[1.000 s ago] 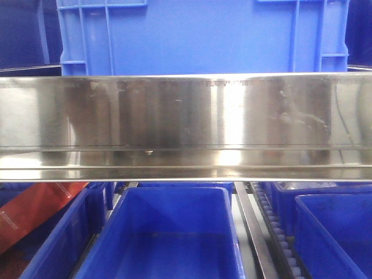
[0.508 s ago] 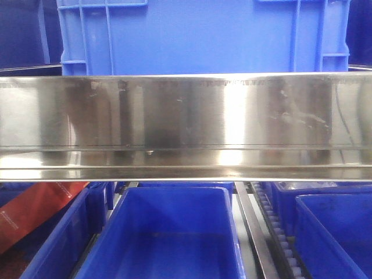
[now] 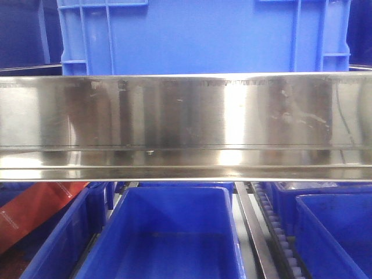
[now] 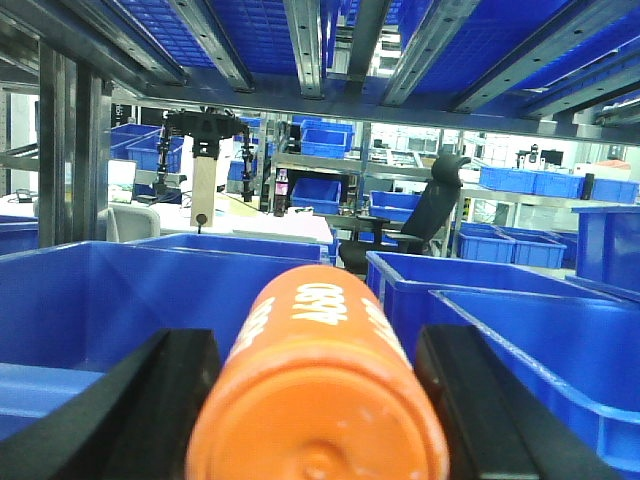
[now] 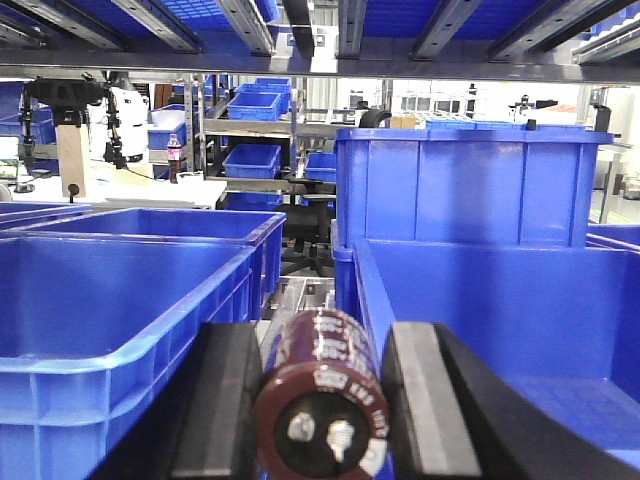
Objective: Place cylindrical capacitor in blue bin on shelf
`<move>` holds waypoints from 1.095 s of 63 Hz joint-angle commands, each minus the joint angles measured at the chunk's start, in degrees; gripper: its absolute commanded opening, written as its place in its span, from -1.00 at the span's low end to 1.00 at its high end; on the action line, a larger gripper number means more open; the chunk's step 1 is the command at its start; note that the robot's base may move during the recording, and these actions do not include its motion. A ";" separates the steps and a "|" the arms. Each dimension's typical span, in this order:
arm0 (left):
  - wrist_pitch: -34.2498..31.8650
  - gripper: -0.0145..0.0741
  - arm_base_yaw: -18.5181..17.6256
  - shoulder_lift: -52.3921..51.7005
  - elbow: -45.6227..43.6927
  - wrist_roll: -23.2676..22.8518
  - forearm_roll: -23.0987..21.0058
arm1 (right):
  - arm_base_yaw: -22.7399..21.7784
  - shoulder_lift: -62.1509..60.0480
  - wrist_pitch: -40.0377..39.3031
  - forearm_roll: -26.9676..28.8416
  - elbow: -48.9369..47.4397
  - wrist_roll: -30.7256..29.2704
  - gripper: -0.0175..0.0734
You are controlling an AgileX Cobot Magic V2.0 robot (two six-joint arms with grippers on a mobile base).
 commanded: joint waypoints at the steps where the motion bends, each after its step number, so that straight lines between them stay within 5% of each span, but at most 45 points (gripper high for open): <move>1: -1.01 -0.92 0.22 0.96 -0.30 -0.14 -3.82 | 0.14 0.77 -3.76 -0.64 -0.48 -0.08 -0.98; 9: 5.13 -0.92 -0.46 5.75 -4.35 0.34 -5.97 | 2.19 4.47 -5.93 -3.48 -3.76 -0.08 -0.98; 18: 7.26 -0.92 -4.70 14.39 -11.85 9.42 -6.80 | 7.31 11.99 -6.04 -6.55 -8.82 -0.08 -0.98; 31: 7.13 -0.92 -16.47 28.48 -22.48 10.89 -6.80 | 15.24 25.32 -6.04 -6.55 -16.73 -0.08 -0.98; 46: -1.15 -0.92 -27.31 45.16 -31.65 10.89 -6.80 | 16.55 37.70 -9.43 -4.41 -24.07 -0.08 -0.98; 62: -7.39 -0.92 -30.06 62.04 -39.61 10.89 -6.65 | 16.66 46.91 -14.57 -1.81 -28.18 -0.08 -0.97; 69: -7.29 -0.92 -30.06 66.41 -41.47 10.75 -6.65 | 17.43 50.51 -14.53 -1.55 -30.24 -0.08 -0.81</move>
